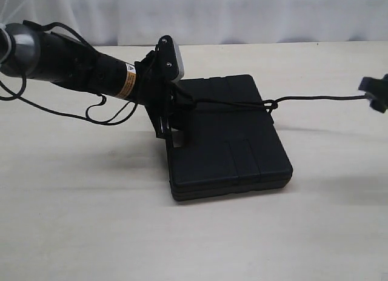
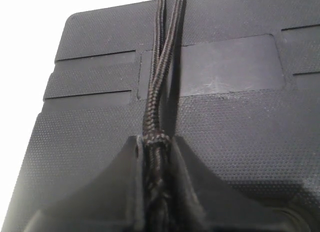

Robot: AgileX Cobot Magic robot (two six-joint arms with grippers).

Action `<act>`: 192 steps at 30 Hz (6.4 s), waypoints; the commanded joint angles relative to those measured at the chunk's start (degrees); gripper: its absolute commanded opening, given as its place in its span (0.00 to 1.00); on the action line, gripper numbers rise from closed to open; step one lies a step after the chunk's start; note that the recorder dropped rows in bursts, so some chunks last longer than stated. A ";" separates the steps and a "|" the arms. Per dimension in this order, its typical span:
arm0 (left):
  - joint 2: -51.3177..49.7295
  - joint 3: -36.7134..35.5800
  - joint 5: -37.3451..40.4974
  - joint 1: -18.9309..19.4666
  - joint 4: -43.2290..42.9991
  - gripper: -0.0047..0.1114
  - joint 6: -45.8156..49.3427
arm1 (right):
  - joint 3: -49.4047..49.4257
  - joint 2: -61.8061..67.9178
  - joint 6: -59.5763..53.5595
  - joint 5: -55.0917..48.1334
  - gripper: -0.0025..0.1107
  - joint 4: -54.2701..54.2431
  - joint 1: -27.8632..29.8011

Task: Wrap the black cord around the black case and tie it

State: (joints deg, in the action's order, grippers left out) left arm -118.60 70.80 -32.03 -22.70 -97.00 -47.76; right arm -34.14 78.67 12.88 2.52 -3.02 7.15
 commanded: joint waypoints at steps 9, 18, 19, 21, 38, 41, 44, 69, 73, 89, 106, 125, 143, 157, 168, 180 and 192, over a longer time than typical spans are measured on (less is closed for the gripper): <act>0.28 -0.07 -1.44 0.01 1.67 0.04 0.16 | -0.09 16.83 39.90 25.77 0.20 35.00 -2.88; 0.28 -0.07 -1.33 0.01 1.68 0.04 0.16 | 3.27 23.67 62.33 45.04 0.19 54.55 12.07; 0.28 -0.07 -1.33 0.01 1.68 0.04 0.16 | 3.43 25.47 61.91 46.58 0.19 54.55 12.19; 0.28 -0.07 -1.33 0.01 1.68 0.04 0.16 | 3.43 29.30 60.65 50.69 0.19 54.94 12.03; 0.28 -0.07 -1.45 0.01 2.19 0.04 0.52 | -5.09 40.25 63.29 61.98 0.56 55.15 12.03; 0.28 -0.07 -1.57 0.01 2.20 0.04 0.52 | -5.09 40.25 62.88 62.35 0.56 52.13 11.54; 0.28 -0.07 -1.55 0.01 2.20 0.04 0.66 | -5.20 40.49 60.96 62.35 0.56 47.65 8.99; 0.19 -0.42 2.18 0.01 -2.95 0.15 -0.45 | -10.11 26.99 53.53 61.61 0.06 48.89 3.34; 0.19 -0.42 2.18 0.01 -2.95 0.32 -0.45 | -10.11 24.16 53.53 56.16 0.06 50.43 3.34; 0.19 -0.42 9.57 0.01 -2.95 0.38 -0.26 | -10.11 25.08 53.43 51.52 0.06 50.54 8.24; 0.72 -0.15 7.92 0.01 -2.75 0.38 -0.50 | -5.05 31.76 48.73 51.73 0.06 45.27 14.02; 1.23 0.32 -2.22 -8.00 20.15 0.38 30.91 | -5.05 34.78 47.52 51.05 0.06 41.15 14.02; -7.74 3.28 14.92 -10.61 40.80 0.23 47.76 | -5.05 34.78 47.98 53.17 0.06 41.37 14.02; -2.52 1.15 28.20 -10.61 40.80 0.04 45.84 | -5.05 33.08 52.24 60.56 0.06 44.84 14.73; -0.89 -3.36 24.42 -10.61 40.32 0.04 44.54 | -5.05 33.87 47.00 50.34 0.06 38.19 21.42; -0.89 -3.36 27.00 -10.61 40.32 0.04 44.93 | -5.16 39.19 40.12 46.33 0.06 30.15 21.42; -0.89 -3.36 24.36 -10.61 40.32 0.04 44.93 | -5.16 34.24 28.19 34.38 0.64 16.04 21.64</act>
State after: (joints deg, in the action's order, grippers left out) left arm -119.57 68.14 -9.61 -34.00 -56.86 -2.72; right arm -39.18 115.90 43.53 39.40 14.18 28.40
